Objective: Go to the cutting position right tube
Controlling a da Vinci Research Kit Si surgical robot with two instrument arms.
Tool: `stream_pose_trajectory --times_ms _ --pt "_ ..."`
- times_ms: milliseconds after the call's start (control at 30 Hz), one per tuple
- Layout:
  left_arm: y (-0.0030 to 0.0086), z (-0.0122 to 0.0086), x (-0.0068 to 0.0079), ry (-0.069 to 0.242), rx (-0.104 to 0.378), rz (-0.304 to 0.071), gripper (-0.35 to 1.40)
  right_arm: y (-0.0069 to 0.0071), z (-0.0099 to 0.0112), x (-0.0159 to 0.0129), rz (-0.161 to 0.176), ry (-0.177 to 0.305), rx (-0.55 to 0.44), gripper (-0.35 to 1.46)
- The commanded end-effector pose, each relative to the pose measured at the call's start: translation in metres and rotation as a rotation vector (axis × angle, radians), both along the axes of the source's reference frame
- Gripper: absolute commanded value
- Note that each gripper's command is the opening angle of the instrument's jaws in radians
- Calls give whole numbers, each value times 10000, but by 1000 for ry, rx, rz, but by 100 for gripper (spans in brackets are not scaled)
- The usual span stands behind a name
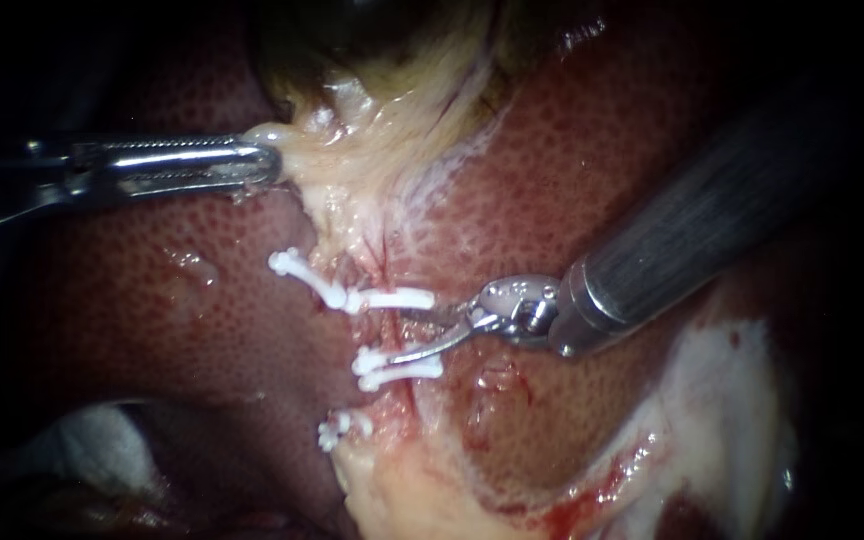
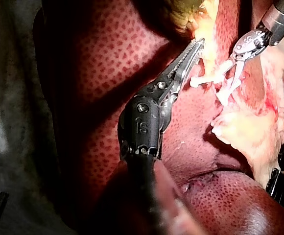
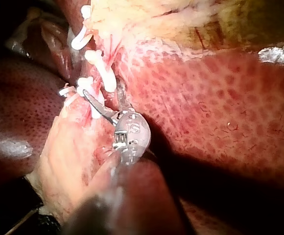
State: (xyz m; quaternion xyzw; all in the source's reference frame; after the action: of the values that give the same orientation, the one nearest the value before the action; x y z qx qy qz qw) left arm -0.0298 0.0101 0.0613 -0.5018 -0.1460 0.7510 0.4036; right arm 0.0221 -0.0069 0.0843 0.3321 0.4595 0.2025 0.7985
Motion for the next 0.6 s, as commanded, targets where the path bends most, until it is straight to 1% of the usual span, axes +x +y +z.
stream_pose_trajectory --times_ms 33,400,600 --pt "0 0 0 0 0 0 -35 0 0 0 0 0 0 143" --pt "0 0 1 0 0 0 -35 -1 -1 -2 -1 1 0 143" --pt "0 0 1 0 0 0 -35 -5 -5 -9 -16 -1 2 143"
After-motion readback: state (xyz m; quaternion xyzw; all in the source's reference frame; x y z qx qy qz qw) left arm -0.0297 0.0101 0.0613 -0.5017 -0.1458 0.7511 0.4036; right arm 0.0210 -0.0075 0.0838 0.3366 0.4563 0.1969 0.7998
